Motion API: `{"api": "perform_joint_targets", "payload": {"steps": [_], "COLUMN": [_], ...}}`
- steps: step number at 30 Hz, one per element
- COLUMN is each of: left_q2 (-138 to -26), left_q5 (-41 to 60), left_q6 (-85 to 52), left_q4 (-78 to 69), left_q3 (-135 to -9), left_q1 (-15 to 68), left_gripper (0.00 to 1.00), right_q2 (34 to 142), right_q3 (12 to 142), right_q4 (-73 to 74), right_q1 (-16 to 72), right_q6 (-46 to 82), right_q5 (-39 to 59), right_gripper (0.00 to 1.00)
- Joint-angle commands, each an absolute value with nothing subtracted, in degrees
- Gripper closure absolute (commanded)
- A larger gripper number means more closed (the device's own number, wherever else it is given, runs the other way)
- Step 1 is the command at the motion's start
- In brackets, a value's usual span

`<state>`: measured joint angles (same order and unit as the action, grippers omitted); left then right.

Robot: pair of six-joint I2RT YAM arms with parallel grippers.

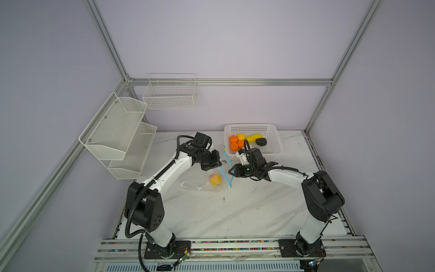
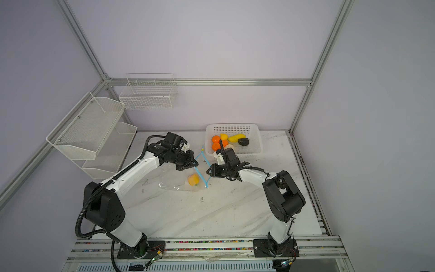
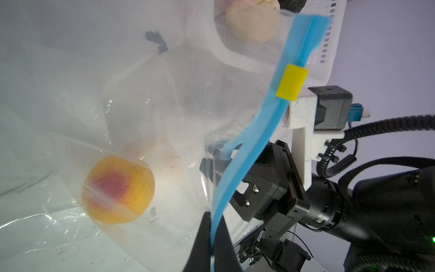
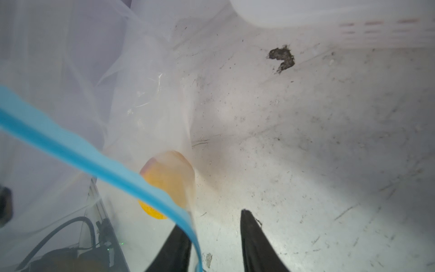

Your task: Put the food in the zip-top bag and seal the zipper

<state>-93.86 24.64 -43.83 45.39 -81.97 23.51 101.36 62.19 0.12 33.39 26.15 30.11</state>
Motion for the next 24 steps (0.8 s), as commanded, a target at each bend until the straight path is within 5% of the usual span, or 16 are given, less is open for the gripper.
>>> {"api": "perform_joint_targets", "payload": {"steps": [1, 7, 24], "left_q2": [-92.0, -92.6, -93.0], "left_q5": [24.0, 22.8, 23.8], "left_q6": [-42.4, -40.2, -43.2], "left_q4": [47.8, 53.8, 65.2], "left_q3": [-84.4, -87.0, -99.7], "left_q1": [22.9, 22.5, 21.4], "left_gripper": [1.0, 1.0, 1.0], "right_q2": [101.2, 101.4, 99.6], "right_q3": [64.0, 65.7, 72.1], "right_q4": [4.4, 4.2, -1.2], "right_q1": [33.4, 33.4, 33.6], "right_q6": [28.1, 28.1, 25.2], "right_q5": [32.9, 35.2, 36.9], "right_gripper": [0.71, 0.85, 0.91]}}
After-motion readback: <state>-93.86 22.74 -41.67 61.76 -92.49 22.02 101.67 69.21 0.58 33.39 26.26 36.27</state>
